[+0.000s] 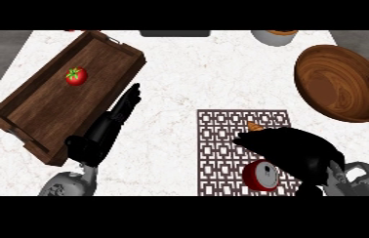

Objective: Pick the can from the placemat and place it in the bowl

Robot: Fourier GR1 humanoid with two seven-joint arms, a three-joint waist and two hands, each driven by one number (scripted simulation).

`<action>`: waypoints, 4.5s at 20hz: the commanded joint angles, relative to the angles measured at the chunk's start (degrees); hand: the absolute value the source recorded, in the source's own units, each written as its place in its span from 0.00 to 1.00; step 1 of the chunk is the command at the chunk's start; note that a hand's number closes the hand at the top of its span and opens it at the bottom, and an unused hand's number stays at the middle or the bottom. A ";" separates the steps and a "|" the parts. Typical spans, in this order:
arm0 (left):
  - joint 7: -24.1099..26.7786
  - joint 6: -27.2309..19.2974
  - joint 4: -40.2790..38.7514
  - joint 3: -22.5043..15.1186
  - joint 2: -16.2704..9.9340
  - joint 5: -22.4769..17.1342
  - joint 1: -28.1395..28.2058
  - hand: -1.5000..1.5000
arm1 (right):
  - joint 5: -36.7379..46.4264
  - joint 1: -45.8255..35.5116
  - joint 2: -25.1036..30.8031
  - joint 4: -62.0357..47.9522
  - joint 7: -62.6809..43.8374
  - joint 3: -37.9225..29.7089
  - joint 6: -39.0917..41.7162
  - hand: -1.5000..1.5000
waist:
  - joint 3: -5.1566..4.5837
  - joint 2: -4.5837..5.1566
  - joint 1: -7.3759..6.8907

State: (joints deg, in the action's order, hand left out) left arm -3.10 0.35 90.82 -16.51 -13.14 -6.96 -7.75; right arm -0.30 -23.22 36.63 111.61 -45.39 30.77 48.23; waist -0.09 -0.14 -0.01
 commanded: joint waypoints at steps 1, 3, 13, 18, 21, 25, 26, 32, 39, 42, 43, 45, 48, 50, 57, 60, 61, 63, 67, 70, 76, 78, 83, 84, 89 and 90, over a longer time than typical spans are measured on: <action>1.37 2.32 -1.38 1.36 0.19 0.90 0.51 0.50 | 3.61 1.60 -3.20 1.00 -3.16 -0.21 3.44 0.00 | 0.07 0.11 -0.03; 2.69 4.29 -0.75 3.22 -0.71 -0.71 1.26 0.50 | 4.45 -0.01 -7.17 -0.75 -4.83 1.25 2.94 0.00 | 0.06 0.13 -0.26; -3.56 3.33 1.15 3.07 2.82 1.94 -1.19 0.50 | 28.26 14.15 -4.57 6.62 12.55 3.81 -4.91 0.00 | 0.15 0.09 0.14; 1.68 4.83 -1.55 4.46 3.49 3.25 0.71 0.50 | 33.46 13.22 -4.19 6.28 14.60 2.07 -3.97 0.00 | 0.10 0.11 0.07; -0.17 4.87 2.79 2.75 3.64 4.42 4.22 0.50 | 37.79 13.05 -3.99 -0.37 21.12 0.77 -8.42 0.00 | 0.12 0.11 -0.21; -0.96 4.88 -0.12 4.14 5.07 6.23 0.77 0.50 | 35.84 12.71 -5.51 1.88 19.74 -4.86 -2.07 0.00 | 0.08 0.12 0.03; 0.08 7.07 -0.19 6.31 4.18 3.28 2.08 0.50 | 42.03 17.35 -5.45 0.44 21.47 0.82 -6.95 0.00 | 0.09 0.11 0.04; 3.05 6.85 -2.82 5.79 6.29 6.63 1.33 0.50 | 44.96 12.15 -9.69 -11.00 27.39 -2.35 -7.46 0.00 | 0.09 0.16 -0.13; 0.09 9.21 -3.91 8.68 6.35 6.01 -1.38 0.50 | 49.80 16.64 -13.72 -9.24 29.13 -1.80 -8.83 0.00 | 0.08 0.12 0.10; 1.12 8.96 -1.55 7.27 6.87 6.64 1.21 0.50 | 50.10 13.60 -12.80 -16.64 38.64 -2.33 -13.81 1.00 | 0.09 0.15 -0.15; -2.28 9.19 0.18 8.43 6.38 5.52 -0.91 0.50 | 50.64 13.01 -11.67 -17.76 41.55 -2.86 -15.75 1.00 | 0.11 0.15 -0.18; -4.28 9.76 0.95 9.42 5.43 4.98 -1.07 0.50 | 51.87 11.14 -15.62 -15.19 38.16 -1.57 -14.80 1.00 | 0.09 0.13 -0.19; -2.06 8.73 3.15 7.47 7.16 7.40 3.16 0.50 | 53.74 14.18 -15.93 -13.56 38.88 -3.17 -15.41 1.00 | 0.09 0.08 -0.07; -6.10 9.94 5.27 9.12 6.39 5.77 1.72 0.50 | 54.62 14.24 -14.83 -14.83 41.13 -5.15 -15.63 1.00 | 0.09 0.08 -0.05; -1.10 9.50 0.66 7.80 8.42 7.96 2.56 0.50 | 57.92 15.01 -18.20 -22.05 38.71 -9.93 -23.41 1.00 | 0.10 0.16 0.11; 0.80 9.01 2.06 7.78 8.39 8.75 4.23 0.50 | 56.15 9.92 -20.11 -25.31 35.81 -16.00 -22.55 1.00 | 0.10 0.14 -0.29; -0.40 9.37 -0.47 8.64 8.54 8.20 0.76 0.50 | 58.03 6.42 -21.52 -29.31 34.65 -16.16 -24.09 1.00 | 0.10 0.26 -0.35; -2.19 9.64 2.84 7.68 7.84 8.35 4.04 0.50 | 61.13 11.13 -16.98 -21.30 33.00 -16.57 -26.74 1.00 | 0.10 -0.08 0.14; -1.43 11.38 0.25 11.45 6.41 5.66 0.11 0.50 | 63.46 5.43 -18.97 -21.76 29.17 -20.79 -32.18 1.00 | 0.08 0.14 -0.04; -0.45 10.13 0.65 9.58 7.77 7.21 3.10 0.50 | 62.49 6.59 -22.67 -12.23 25.59 -21.76 -35.08 1.00 | 0.05 -0.10 0.56; -1.05 10.40 1.97 9.47 7.42 7.44 3.07 0.50 | 52.58 4.94 -25.55 -5.25 26.63 -31.73 -38.71 1.00 | 0.09 -0.09 0.57; -0.42 8.47 -1.73 9.31 9.08 9.33 0.45 0.50 | 49.96 4.78 -24.14 -5.93 27.66 -35.69 -38.49 1.00 | 0.09 0.13 0.58; 0.49 10.99 -2.27 10.51 8.14 8.03 0.50 0.50 | 50.73 -1.29 -19.59 -14.63 27.37 -40.64 -37.56 1.00 | 0.08 0.20 -0.04; -0.43 9.74 0.78 7.78 9.77 9.19 3.03 0.50 | 50.43 -6.39 -16.98 -20.47 28.05 -42.79 -36.88 1.00 | 0.08 0.25 -0.48; -2.80 11.98 3.44 10.45 7.18 6.92 2.65 0.50 | 55.81 -6.68 -12.36 -28.50 34.68 -44.18 -45.72 1.00 | 0.10 0.26 -0.62; -1.93 11.62 1.71 10.40 7.56 7.58 0.89 0.50 | 58.07 -6.23 -11.80 -33.91 37.41 -44.51 -50.44 1.00 | 0.13 0.49 -0.84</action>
State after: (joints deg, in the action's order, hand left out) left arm -4.98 11.31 92.67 -7.08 -4.91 1.07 -5.92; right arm 54.43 -28.34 21.32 86.20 -13.08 -11.52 4.62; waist 0.00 0.15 -0.56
